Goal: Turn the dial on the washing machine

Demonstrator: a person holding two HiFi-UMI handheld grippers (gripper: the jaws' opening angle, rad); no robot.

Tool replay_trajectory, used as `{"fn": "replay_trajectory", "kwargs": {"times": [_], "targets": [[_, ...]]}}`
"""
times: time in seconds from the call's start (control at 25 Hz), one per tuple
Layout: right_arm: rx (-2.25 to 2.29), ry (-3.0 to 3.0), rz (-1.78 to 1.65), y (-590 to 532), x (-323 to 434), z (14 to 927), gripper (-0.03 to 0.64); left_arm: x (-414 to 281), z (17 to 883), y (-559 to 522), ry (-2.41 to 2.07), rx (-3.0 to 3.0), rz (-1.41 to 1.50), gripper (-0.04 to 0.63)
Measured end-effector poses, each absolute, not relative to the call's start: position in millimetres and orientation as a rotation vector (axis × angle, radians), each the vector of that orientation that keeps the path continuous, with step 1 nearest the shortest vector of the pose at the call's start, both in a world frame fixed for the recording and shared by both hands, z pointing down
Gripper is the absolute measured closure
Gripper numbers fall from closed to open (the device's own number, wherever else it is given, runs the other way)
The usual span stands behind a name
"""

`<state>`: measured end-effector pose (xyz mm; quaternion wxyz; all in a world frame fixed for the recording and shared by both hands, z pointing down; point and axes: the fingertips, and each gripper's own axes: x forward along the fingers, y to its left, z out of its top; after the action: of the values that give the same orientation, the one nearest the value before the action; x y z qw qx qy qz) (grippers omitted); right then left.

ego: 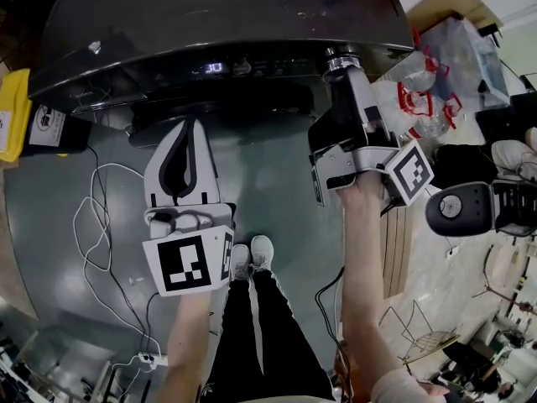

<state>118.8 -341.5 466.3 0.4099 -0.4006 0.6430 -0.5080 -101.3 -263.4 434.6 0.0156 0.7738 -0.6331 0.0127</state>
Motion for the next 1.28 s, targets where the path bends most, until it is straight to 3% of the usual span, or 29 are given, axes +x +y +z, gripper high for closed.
{"fn": "replay_trajectory", "kwargs": {"times": [0.32, 0.52, 0.68, 1.28], "targets": [[-1.279, 1.862, -1.033, -332.4, 124.0, 453.2, 0.354, -101.3, 437.7, -258.2, -1.963, 2.412, 0.068, 0.595], [-1.950, 2.454, -0.194, -321.8, 120.1, 433.4, 0.354, -105.9, 436.5, -255.3, -1.975, 2.406, 0.062, 0.595], [-2.075, 2.730, 0.307, -323.0, 94.7, 433.9, 0.349, -105.0, 435.7, -250.5, -1.970, 2.414, 0.067, 0.595], [-2.098, 2.867, 0.432, -338.9, 92.6, 449.1, 0.336, -111.1, 441.7, -245.6, -1.982, 2.394, 0.074, 0.595]]}}
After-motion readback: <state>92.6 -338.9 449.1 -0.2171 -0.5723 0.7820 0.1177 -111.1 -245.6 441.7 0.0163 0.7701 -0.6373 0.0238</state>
